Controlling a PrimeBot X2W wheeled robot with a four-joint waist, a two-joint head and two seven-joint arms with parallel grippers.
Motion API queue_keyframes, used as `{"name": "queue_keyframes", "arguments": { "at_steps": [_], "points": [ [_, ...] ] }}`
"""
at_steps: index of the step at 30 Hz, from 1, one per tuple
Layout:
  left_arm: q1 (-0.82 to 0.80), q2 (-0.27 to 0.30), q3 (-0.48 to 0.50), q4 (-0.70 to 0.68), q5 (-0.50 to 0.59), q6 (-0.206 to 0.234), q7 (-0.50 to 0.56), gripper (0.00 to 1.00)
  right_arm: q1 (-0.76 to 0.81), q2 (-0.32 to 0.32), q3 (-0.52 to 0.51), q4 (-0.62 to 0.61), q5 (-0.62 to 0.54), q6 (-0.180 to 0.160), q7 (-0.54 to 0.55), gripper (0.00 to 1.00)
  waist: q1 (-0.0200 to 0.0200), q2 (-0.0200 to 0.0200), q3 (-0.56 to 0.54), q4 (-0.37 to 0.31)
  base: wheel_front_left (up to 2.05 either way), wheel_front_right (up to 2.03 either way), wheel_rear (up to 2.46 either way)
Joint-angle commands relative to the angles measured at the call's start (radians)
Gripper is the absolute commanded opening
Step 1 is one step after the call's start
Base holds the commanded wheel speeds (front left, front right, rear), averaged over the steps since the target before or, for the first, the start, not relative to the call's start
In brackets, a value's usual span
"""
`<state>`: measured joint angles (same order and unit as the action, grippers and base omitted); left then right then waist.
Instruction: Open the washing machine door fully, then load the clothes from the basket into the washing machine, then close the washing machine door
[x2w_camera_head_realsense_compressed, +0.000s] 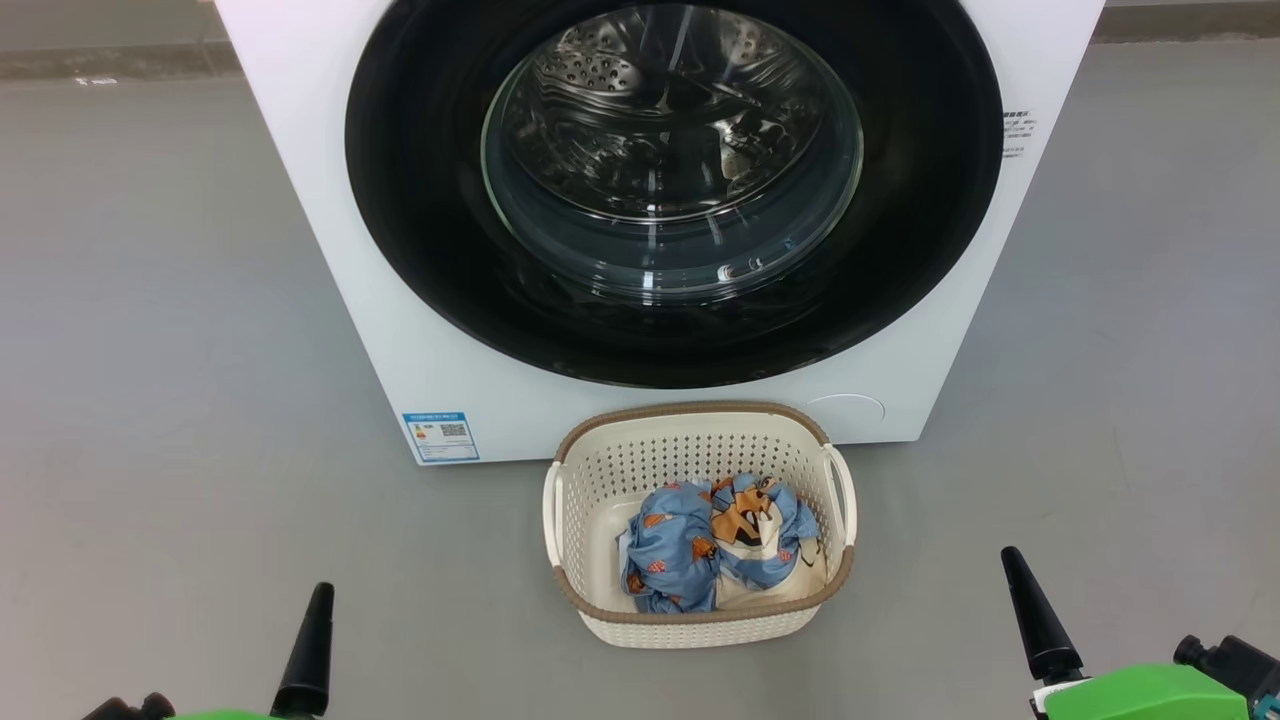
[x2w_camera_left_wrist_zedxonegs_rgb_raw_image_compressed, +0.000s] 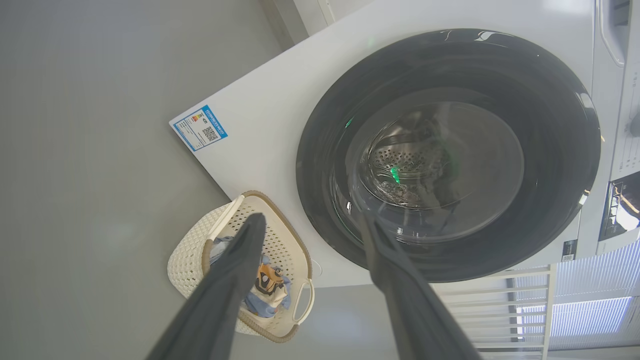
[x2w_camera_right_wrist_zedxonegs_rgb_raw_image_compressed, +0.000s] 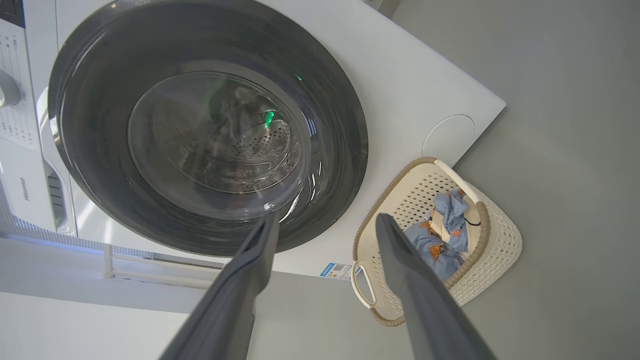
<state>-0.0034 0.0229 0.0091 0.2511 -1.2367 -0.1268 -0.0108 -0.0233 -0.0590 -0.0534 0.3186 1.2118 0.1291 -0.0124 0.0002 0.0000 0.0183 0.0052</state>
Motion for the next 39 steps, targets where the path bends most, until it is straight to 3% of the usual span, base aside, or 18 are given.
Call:
{"name": "queue_keyframes", "arguments": {
  "at_steps": [1, 16, 39],
  "points": [
    [-0.034, 0.022, 0.009, -0.036, 0.042, -0.002, -0.015, 1.0, -0.05, -0.013, 0.012, -0.028, -0.048, 0.001, -0.015, 1.0, -0.0001, 0.0, 0.001, 0.001, 0.0, 0.0, 0.0],
    [-0.03, 0.024, -0.001, -0.055, 0.254, -0.002, -0.059, 1.0, -0.056, -0.023, 0.034, -0.02, -0.293, 0.001, -0.059, 1.0, -0.0001, 0.0, 0.005, 0.002, 0.0, 0.0, 0.0],
    [-0.031, 0.023, -0.011, -0.064, 0.503, -0.003, -0.124, 1.0, -0.062, -0.031, 0.054, -0.011, -0.566, 0.001, -0.123, 1.0, -0.0001, 0.0, 0.007, 0.001, 0.0, 0.0, 0.0]
  ]
}}
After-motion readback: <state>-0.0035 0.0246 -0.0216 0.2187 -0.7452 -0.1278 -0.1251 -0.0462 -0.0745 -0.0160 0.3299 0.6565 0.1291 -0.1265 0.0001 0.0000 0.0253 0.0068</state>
